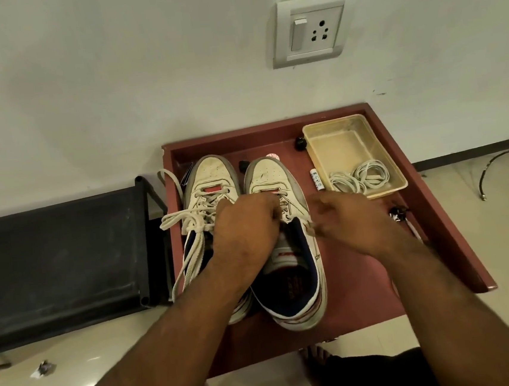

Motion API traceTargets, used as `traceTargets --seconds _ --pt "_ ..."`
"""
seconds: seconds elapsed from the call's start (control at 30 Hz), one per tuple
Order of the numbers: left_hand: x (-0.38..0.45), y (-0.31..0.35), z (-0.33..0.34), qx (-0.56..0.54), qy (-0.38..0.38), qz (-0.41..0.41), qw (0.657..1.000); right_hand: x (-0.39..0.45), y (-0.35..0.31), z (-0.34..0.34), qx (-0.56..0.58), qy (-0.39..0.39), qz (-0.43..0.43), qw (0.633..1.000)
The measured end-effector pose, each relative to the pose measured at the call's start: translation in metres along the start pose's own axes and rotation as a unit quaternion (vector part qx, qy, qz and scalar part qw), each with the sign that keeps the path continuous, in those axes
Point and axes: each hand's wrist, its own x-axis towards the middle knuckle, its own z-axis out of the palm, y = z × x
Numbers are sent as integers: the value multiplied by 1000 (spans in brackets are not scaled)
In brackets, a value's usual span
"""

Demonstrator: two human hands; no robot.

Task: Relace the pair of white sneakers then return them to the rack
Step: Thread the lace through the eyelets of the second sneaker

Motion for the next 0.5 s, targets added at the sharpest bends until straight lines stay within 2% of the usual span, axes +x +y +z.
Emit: traceTargets --seconds 0.13,0.3,0.43,0.5 --pt "-1 -1 -1 21 5 -26 999 13 -9 14 4 3 -54 999" --pt "3 2 -4 37 -17 -60 997 11 8 5 -35 34 -3 999" --pt "1 3 -5 31 -12 -41 999 10 13 5 -70 13 31 997" --pt "-3 3 -3 24 -7 -25 999 6 11 1 -47 0 44 998"
